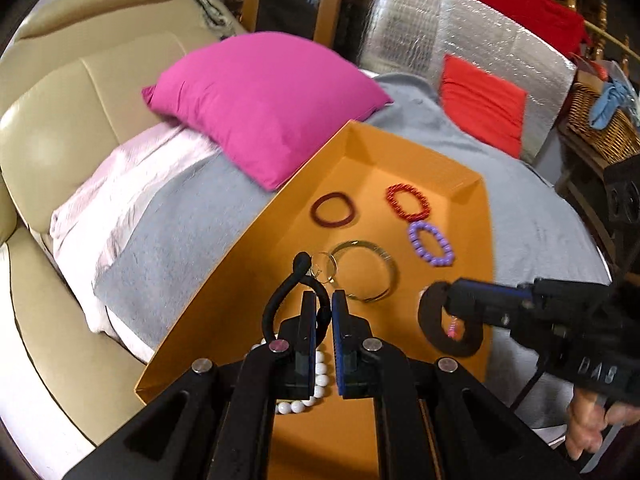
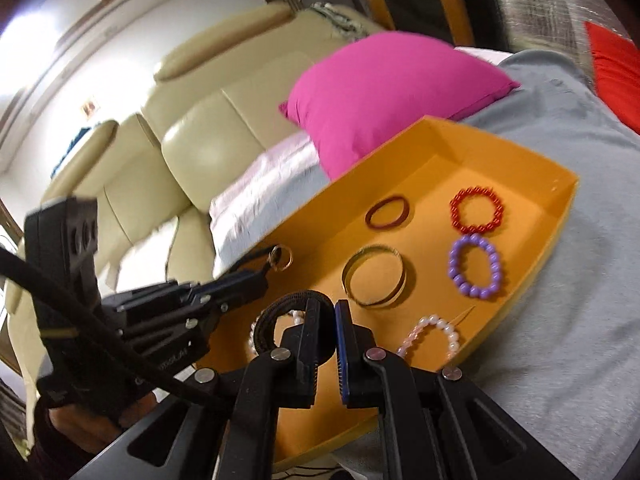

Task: Organize jewelry

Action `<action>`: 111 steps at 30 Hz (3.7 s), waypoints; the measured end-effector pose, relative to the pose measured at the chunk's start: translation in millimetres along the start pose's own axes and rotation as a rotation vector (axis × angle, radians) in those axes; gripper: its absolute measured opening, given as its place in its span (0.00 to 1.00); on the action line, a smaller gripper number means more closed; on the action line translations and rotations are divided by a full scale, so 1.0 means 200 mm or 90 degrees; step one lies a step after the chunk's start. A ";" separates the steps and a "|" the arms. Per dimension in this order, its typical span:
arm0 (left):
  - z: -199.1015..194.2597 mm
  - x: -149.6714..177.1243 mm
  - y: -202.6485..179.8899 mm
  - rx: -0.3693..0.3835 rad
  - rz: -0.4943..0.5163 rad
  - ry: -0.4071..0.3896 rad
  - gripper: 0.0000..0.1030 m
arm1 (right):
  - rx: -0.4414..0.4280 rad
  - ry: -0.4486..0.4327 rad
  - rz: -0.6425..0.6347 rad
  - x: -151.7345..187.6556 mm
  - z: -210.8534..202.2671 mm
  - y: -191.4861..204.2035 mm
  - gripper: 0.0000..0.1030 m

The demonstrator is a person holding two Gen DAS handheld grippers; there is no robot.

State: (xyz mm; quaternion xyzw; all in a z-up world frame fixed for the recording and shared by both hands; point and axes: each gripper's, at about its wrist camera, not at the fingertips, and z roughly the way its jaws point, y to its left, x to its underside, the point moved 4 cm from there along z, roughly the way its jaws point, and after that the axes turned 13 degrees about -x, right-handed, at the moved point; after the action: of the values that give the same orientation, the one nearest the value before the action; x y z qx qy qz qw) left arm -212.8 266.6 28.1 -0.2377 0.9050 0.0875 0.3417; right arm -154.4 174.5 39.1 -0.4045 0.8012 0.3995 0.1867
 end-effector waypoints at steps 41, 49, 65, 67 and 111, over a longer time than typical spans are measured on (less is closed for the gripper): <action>0.35 0.01 0.07 0.013 -0.043 0.130 0.08 | 0.071 0.080 -0.057 0.05 0.18 -0.05 0.10; 0.33 0.00 0.09 -0.009 -0.046 0.130 0.25 | 0.055 0.056 -0.022 0.01 0.08 -0.08 0.15; -0.06 -0.15 -0.03 -0.070 -0.004 -0.004 0.67 | 0.049 -0.063 0.007 -0.05 -0.36 -0.13 0.29; -0.14 -0.19 -0.07 -0.088 0.012 -0.032 0.68 | 0.058 -0.079 0.007 -0.05 -0.43 -0.14 0.30; -0.87 -0.29 -1.25 0.011 0.100 -0.247 0.94 | 0.455 -0.364 0.105 0.52 -2.13 -0.71 0.71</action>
State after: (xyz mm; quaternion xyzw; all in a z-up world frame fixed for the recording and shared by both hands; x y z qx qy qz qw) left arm -153.2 14.9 197.0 -0.1422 0.8389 0.1502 0.5035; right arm -94.1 -265.4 165.0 -0.1231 0.8344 0.2074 0.4956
